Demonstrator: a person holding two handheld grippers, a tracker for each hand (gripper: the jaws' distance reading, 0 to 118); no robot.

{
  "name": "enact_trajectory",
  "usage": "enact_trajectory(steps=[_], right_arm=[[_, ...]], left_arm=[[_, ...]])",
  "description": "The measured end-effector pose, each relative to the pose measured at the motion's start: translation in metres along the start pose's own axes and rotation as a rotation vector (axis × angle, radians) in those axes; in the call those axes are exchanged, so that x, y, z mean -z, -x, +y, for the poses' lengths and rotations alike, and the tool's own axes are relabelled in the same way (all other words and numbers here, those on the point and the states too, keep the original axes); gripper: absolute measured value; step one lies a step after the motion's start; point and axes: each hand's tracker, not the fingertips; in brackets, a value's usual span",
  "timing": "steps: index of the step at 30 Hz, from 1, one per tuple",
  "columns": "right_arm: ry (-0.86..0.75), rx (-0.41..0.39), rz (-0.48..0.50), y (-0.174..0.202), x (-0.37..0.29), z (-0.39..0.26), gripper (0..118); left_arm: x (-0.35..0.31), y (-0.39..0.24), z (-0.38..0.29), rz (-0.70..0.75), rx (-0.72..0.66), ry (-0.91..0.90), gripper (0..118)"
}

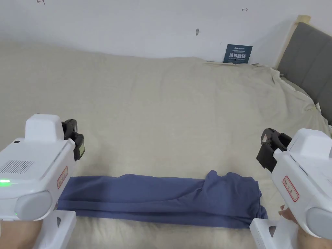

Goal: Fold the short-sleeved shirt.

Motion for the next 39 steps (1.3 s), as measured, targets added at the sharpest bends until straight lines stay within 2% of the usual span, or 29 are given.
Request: enact_trajectory(steps=[9, 13, 15, 16, 18, 19, 21, 23, 26, 31, 39], right_arm=[[0.007, 0.011, 0.009, 0.002, 0.000, 0.001, 0], [0.014, -0.002, 0.007, 0.004, 0.001, 0.004, 0], [0.014, -0.002, 0.006, 0.005, 0.002, 0.005, 0], [0.016, -0.005, 0.004, 0.006, 0.003, 0.006, 0], [0.015, -0.009, 0.004, 0.008, 0.004, 0.005, 0], [0.016, -0.012, 0.006, 0.009, 0.006, 0.004, 0], [0.032, -0.013, 0.012, 0.011, 0.009, 0.003, 0], [0.040, -0.013, 0.013, 0.015, 0.011, 0.001, 0], [0.047, -0.027, -0.003, 0.021, 0.015, -0.002, 0], [0.073, -0.037, -0.017, 0.027, 0.023, -0.004, 0], [0.085, -0.070, -0.029, 0.033, 0.028, -0.002, 0]], left_arm=[[0.004, 0.014, 0.005, -0.007, -0.014, 0.026, 0], [0.019, 0.043, 0.015, -0.060, -0.071, 0.160, 0], [0.030, 0.065, 0.021, -0.090, -0.151, 0.263, 13], [0.037, 0.080, 0.023, -0.116, -0.209, 0.313, 24], [0.050, 0.106, 0.022, -0.163, -0.287, 0.385, 62], [0.056, 0.120, 0.019, -0.179, -0.294, 0.411, 76], [0.069, 0.139, 0.013, -0.182, -0.300, 0.492, 101], [0.077, 0.157, 0.004, -0.219, -0.325, 0.585, 118], [0.090, 0.187, -0.016, -0.262, -0.420, 0.713, 118], [0.104, 0.223, -0.060, -0.280, -0.458, 0.836, 118], [0.114, 0.238, -0.112, -0.319, -0.634, 0.956, 118]])
